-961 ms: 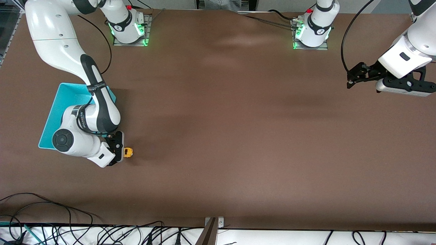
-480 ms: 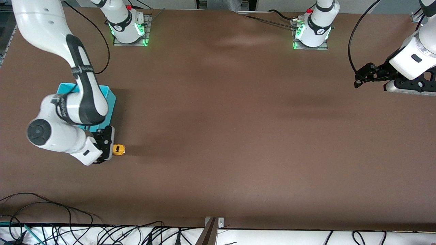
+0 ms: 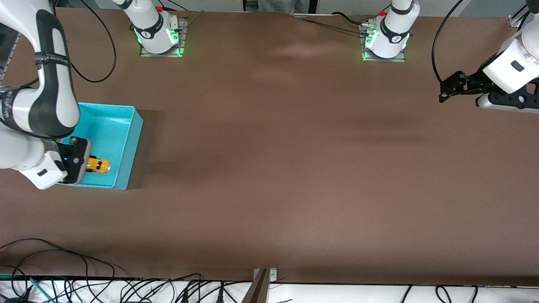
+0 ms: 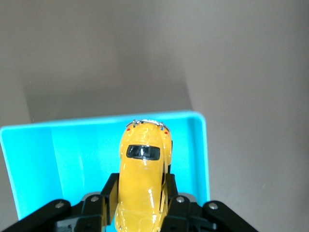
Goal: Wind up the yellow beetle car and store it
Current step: 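Lower the car into the cyan bin and open the right gripper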
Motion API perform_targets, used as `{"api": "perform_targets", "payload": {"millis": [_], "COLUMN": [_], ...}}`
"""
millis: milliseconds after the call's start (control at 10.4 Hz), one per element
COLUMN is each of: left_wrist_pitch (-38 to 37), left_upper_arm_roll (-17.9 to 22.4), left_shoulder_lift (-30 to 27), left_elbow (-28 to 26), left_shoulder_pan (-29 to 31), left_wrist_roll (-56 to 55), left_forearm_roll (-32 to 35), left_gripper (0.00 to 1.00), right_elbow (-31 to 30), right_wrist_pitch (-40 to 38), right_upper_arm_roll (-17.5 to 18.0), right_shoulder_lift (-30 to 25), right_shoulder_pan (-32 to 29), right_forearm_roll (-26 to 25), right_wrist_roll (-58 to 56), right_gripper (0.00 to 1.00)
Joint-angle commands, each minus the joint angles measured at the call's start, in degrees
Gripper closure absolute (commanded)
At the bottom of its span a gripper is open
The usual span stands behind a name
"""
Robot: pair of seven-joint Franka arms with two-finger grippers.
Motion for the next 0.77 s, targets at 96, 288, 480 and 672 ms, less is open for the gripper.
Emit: {"api": "perform_targets", "payload": {"millis": [96,288,480,672], "left_wrist_pitch": [-1.3,-1.3,-1.3,-1.3], "left_upper_arm_roll": [-0.4,-0.3,-0.2,-0.2], "left_shoulder_lift": [0.5,0.4,0.4,0.4], "left_elbow": [1.4,1.4,1.4,1.4], "left_shoulder_pan": [0.3,0.3,0.3,0.3], "left_wrist_roll": [-0.4,-0.4,-0.4,-0.4], "left_forearm_roll": [0.1,0.1,0.2,0.1], "left_gripper": [0.00,0.00,0.00,0.00], "right_elbow": [-20.9,-28.6,-32.3,-33.5], "right_wrist_pitch": [16.1,25.1,29.0,31.7], "right_upper_arm_roll": [-1.5,-2.6,-3.8,-4.0], "right_shoulder_lift": [-8.1,-8.3,-8.2,-7.4], "right_shoulder_pan": [0.5,0.4,0.2,0.0], "right_forearm_roll": [-1.0,-0.9,-0.8,-0.4], "right_wrist_roll": [-1.6,-4.2,-4.4,-4.4], "right_gripper": [1.00,1.00,1.00,1.00]}}
